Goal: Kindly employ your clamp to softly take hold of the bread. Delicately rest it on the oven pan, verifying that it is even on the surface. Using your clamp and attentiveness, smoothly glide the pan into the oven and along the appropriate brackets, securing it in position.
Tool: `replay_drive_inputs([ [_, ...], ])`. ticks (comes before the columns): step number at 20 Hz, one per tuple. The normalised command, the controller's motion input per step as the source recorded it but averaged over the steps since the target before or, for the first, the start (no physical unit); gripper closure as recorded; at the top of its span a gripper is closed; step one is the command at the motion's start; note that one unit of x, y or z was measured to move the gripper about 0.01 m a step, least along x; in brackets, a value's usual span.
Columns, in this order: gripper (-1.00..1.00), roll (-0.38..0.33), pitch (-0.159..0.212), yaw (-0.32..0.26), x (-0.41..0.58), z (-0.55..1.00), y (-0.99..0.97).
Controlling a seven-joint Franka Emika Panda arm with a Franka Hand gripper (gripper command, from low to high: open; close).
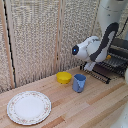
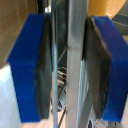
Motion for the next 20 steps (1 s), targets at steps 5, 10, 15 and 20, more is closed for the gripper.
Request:
replay_drive_inputs([
  [5, 1.00, 0.167, 0.035, 0.000, -0.169, 0.65, -0.86],
  [10, 1.00, 0.123, 0.034, 0.000, -0.287, 0.67, -0.94],
  [15, 1.00, 0.038, 0.001, 0.000, -0.261, 0.39, -1.00],
  [20, 1.00, 0.013, 0.000, 0.000, -0.174, 0.22, -1.00],
])
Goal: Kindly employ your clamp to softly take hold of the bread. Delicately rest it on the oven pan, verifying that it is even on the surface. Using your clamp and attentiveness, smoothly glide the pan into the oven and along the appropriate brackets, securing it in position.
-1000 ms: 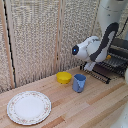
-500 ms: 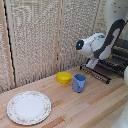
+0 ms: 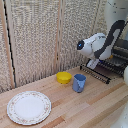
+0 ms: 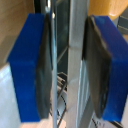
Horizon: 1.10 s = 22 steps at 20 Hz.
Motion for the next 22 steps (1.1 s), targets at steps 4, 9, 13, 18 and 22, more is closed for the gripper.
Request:
replay_drive_inputs([
  [4, 1.00, 0.000, 0.000, 0.000, -0.057, 0.05, -1.00],
  [9, 1.00, 0.004, 0.000, 0.000, -0.039, 0.02, -1.00],
  [13, 1.00, 0.000, 0.000, 0.000, 0.002, -0.01, -0.75],
  [18, -1.00, 0.004, -0.031, 0.021, 0.000, 0.02, -0.33],
  [22, -1.00, 0.044, -0.022, 0.020, 0.000, 0.17, 0.01],
])
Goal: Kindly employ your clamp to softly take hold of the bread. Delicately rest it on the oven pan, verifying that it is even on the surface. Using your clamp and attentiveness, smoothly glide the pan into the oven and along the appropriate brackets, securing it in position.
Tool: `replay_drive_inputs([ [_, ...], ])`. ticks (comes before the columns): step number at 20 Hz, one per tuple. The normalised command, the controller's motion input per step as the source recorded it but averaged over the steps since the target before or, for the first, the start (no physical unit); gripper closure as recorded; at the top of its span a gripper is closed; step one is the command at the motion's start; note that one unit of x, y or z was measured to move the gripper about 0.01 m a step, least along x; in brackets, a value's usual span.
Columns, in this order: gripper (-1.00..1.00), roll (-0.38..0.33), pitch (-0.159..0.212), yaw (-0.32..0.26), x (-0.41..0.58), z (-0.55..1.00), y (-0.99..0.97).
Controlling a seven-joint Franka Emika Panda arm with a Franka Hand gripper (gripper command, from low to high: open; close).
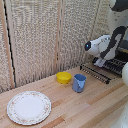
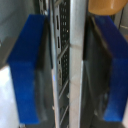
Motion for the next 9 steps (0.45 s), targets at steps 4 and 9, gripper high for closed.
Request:
replay_drive_inputs([
  [4, -1.00, 0.043, 0.007, -0.027, 0.048, 0.21, 0.25],
  [9, -1.00, 0.002, 0.083, -0.107, 0.211, 0.35, 0.33],
])
